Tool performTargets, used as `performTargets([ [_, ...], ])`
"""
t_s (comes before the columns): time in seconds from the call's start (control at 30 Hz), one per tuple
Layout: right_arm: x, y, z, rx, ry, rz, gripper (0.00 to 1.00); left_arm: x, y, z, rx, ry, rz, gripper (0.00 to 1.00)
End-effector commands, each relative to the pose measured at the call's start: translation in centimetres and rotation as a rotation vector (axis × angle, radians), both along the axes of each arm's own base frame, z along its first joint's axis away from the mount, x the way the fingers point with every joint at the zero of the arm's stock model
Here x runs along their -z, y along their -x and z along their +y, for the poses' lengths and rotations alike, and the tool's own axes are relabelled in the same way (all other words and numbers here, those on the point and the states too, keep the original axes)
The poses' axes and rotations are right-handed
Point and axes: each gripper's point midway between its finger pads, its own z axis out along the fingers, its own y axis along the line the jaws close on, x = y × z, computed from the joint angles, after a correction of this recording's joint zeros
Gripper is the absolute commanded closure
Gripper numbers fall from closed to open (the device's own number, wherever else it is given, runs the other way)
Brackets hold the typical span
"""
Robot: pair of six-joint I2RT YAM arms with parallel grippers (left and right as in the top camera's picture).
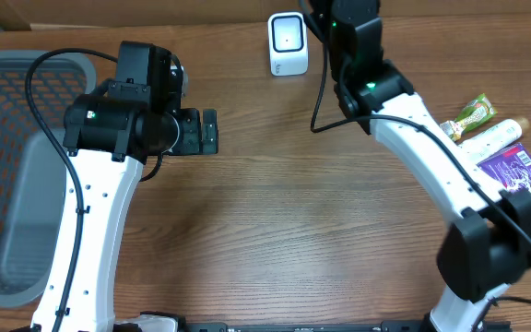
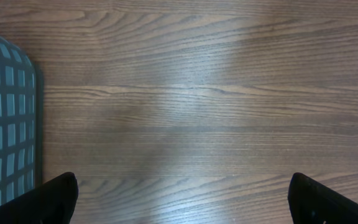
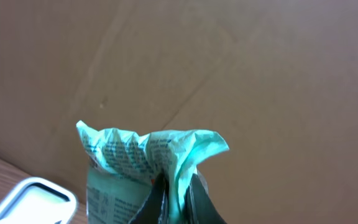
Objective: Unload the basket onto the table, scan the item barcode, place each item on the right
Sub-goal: 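Hold the light-blue packet in front of the white scanner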
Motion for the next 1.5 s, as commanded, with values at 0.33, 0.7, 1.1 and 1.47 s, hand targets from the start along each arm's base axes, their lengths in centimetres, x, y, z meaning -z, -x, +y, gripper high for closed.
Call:
performTargets([
  [0.33,6.3,-3.3,5.4,-0.032,0.695,-0.148,0.96,0.1,-0.2,-0.1,0.016,-0.003,0.002,0.0],
  [0.7,12.6,-5.1,6.4,-0.043,0.821,-0.156,0.96,0.1,-0.2,-0.1,0.016,-0.003,0.002,0.01],
  [1.1,12.5,-5.3,6.5,-0.065,0.815,-0.175,0.96,0.1,-0.2,-0.1,0.016,-0.003,0.002,0.0],
  [1.47,11.6,-5.8,5.6,-0.068,0.8,-0.214,0.96,0.1,-0.2,-0.1,0.016,-0.003,0.002,0.0],
])
